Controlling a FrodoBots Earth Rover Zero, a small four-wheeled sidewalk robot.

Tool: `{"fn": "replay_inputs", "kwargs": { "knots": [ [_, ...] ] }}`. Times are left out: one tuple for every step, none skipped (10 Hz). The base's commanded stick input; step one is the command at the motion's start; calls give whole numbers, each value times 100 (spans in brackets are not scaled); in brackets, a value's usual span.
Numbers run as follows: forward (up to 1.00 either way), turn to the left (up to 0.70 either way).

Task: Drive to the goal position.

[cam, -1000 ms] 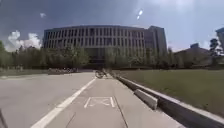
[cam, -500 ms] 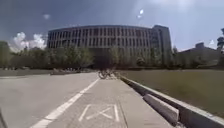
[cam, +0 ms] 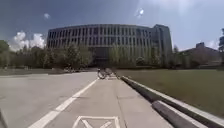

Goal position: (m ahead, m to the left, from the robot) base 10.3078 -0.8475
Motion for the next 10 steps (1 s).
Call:
{"fn": "replay_inputs", "kwargs": {
  "knots": [
    [100,12],
    [100,27],
    [100,27],
    [100,27],
    [100,27],
    [100,27],
    [100,27],
    [100,27],
    [100,27],
    [100,1]
  ]
}}
